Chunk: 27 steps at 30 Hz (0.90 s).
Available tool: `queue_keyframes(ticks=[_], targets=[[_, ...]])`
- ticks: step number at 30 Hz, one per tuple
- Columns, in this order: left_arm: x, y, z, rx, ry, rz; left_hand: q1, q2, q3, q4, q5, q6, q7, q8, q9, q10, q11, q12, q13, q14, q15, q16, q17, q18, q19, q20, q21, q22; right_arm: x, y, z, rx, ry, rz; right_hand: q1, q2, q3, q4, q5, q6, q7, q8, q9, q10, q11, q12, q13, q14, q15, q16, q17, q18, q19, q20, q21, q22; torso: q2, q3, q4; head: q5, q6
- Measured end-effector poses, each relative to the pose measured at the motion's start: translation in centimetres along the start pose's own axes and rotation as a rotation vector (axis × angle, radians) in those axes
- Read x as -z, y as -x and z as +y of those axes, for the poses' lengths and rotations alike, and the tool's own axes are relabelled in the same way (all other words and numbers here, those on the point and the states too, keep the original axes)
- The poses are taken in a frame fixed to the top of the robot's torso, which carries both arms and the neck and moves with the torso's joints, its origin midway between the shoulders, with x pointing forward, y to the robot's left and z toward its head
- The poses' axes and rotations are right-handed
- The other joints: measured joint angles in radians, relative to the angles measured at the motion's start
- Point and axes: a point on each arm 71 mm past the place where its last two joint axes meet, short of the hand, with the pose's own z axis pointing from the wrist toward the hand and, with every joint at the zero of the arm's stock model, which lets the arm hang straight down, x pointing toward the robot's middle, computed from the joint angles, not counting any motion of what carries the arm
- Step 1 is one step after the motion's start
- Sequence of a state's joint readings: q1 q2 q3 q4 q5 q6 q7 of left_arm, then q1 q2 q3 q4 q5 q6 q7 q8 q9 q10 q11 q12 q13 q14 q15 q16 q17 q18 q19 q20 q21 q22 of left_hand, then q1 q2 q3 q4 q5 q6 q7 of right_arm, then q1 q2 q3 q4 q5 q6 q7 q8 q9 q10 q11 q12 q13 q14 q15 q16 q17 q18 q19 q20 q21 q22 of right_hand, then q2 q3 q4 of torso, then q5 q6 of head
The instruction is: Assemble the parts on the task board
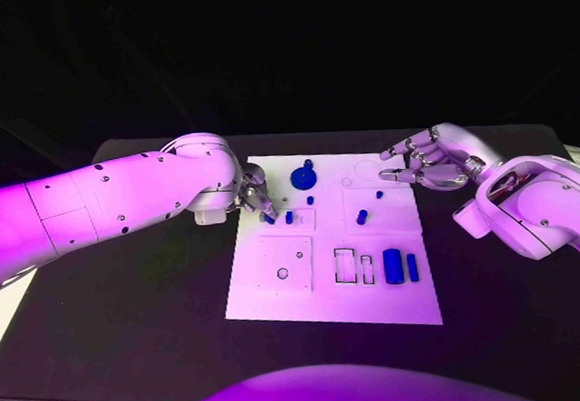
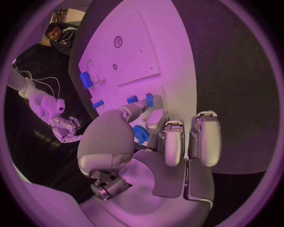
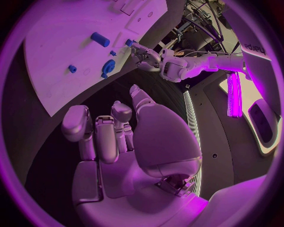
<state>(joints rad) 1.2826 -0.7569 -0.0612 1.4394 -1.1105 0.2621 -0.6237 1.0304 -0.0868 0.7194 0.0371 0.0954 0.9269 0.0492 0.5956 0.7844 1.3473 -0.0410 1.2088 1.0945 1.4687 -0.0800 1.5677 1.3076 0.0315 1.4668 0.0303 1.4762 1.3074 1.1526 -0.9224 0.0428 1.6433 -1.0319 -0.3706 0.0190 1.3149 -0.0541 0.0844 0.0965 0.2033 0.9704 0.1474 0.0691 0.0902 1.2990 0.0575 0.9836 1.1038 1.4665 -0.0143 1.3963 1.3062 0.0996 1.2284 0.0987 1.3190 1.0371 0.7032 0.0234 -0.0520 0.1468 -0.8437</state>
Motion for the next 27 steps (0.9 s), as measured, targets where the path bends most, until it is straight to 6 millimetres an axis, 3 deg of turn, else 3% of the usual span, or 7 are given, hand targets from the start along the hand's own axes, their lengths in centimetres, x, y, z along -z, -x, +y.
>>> queue_keyframes(ticks=[24,27], targets=[[-0.25,-0.07,-0.13,-0.002,0.009,-0.003,-0.052,-0.006,-0.023,0.008,0.008,0.043,-0.015,0.003,-0.015,0.036,-0.008,0.034,0.048,-0.003,-0.004,0.0,0.0,0.0,-0.004,-0.003,0.022,0.001,0.15,0.06,0.01,0.0,0.0,0.0,0.0,0.0,0.0,0.0,0.004,0.0,0.0,0.0,0.001,0.0,0.0,0.0,-0.001,0.0,0.0,-0.004,0.0,0.0,0.0,0.0,0.0,0.0,0.0,0.0001,0.0007,-0.009,-0.007],[-0.34,-0.29,-0.17,-0.004,0.009,0.003,-0.063,-0.006,-0.03,0.009,0.008,0.075,-0.038,0.006,-0.016,0.038,-0.009,0.038,0.053,-0.001,-0.006,0.0,0.0,0.0,-0.004,-0.003,0.027,0.0,0.17,0.06,0.02,0.0,0.0,0.0,0.0,0.0,0.0,0.0,0.004,0.0,0.0,0.0,0.001,0.0,0.0,0.0,-0.001,0.0,0.0,-0.004,0.0,0.0,0.0,0.0,0.0,0.0,0.0,-0.0001,0.0008,-0.009,-0.008]])
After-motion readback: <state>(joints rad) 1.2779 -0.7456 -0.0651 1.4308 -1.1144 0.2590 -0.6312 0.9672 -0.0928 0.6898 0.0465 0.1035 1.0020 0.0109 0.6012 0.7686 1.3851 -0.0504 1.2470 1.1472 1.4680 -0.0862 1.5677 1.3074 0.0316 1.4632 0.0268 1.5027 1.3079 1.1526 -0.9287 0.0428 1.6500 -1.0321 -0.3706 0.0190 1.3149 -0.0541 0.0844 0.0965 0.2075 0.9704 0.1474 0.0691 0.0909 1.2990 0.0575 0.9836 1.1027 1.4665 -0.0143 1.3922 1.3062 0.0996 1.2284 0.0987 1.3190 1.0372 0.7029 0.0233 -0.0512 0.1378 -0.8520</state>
